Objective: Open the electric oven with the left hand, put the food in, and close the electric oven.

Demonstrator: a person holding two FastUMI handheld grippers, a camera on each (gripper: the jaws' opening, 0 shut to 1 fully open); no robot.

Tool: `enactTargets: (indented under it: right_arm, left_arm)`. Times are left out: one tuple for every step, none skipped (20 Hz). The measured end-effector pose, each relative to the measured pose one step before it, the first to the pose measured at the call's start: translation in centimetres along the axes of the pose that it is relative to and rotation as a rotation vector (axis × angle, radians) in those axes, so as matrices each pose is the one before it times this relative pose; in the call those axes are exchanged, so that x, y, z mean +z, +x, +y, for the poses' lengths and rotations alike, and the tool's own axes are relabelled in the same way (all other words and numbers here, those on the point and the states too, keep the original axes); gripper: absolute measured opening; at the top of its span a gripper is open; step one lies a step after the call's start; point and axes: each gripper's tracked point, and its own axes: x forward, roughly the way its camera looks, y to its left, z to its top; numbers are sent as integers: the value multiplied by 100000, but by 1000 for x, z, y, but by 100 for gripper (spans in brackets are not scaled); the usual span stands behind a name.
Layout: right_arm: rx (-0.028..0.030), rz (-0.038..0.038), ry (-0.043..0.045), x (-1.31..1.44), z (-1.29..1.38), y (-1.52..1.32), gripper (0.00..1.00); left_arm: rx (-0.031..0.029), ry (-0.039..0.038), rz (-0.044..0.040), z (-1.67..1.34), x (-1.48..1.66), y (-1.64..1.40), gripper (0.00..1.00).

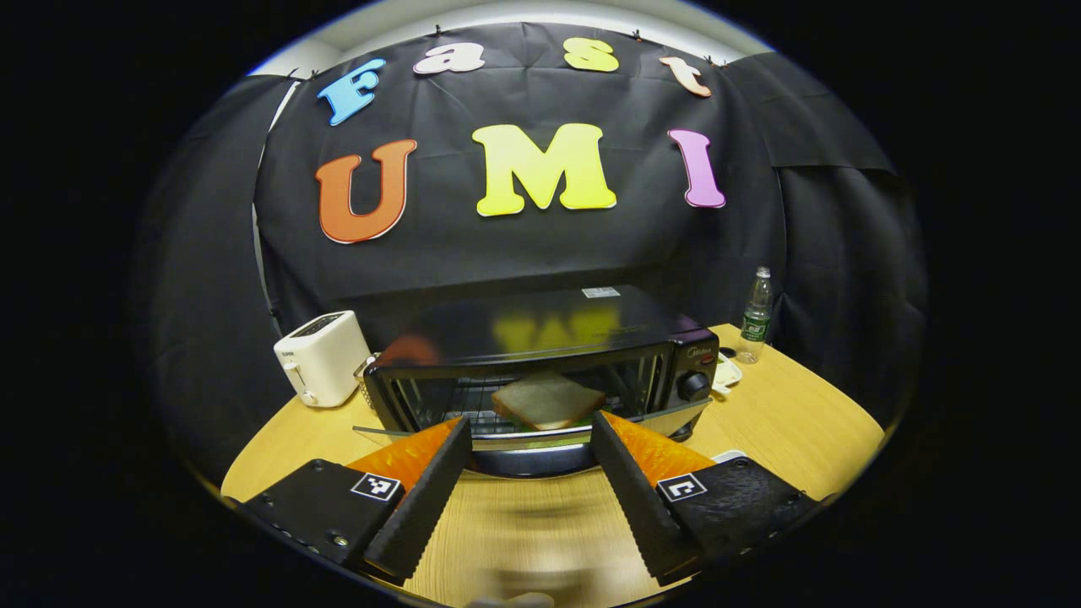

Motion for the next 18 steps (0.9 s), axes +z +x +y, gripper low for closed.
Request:
enactTargets:
  right_arm:
    - [-148,51,99,29,86,-45,95]
    - [-69,-105,-23,26,-21,47,95]
    - [-345,160,53,-72,-89,147,95]
    - [-24,-95,86,58,-22,50,95]
    - [-26,228,136,-56,4,117,95]
    - [-141,413,-29,-99,-7,152,95]
    - [-132,141,80,-64,-34,162,95]
    - [-288,170,49,64,-5,81,95]
    - [-50,-120,-41,34,32,170,96]
    - [-40,363,-233,16,13,128,95]
    - [272,166,-124,-49,83,147,95]
    - [-130,-19,-80,-9,32,84,95]
    - [28,70,174,87,15,151,96]
    - [362,85,66,89,161,188,95]
    - [337,486,-124,-182,122,33,95]
    - [135,-251,149,72,97,94,96]
    - [-82,-239,-71,157,13,150,96]
    - [318,-372,-187,186,134,60,95]
  left_arm:
    - [241,294,-297,76,449,420,95]
    - [287,-292,-342,75,295,444,95]
    - [313,-471,-332,53,230,455,95]
    - [401,-250,-346,86,393,450,95]
    - [343,348,-743,-17,310,458,95]
    - [361,273,-356,43,330,412,95]
    - [724,-59,-610,112,244,429,95]
    - [502,-331,216,99,41,306,95]
    - [270,-126,-360,26,177,404,95]
    - [89,227,-279,-1,170,307,95]
    - [12,226,-501,-4,206,351,95]
    - [-7,686,157,-73,80,367,95]
    - [-3,362,-282,28,140,377,95]
    - [-271,140,405,9,138,299,95]
    - [-80,250,519,19,-215,29,95]
    - [666,-283,-480,219,130,-131,95]
    - [623,-754,795,162,-110,-111,95]
    - [339,-431,-1038,153,481,-284,96]
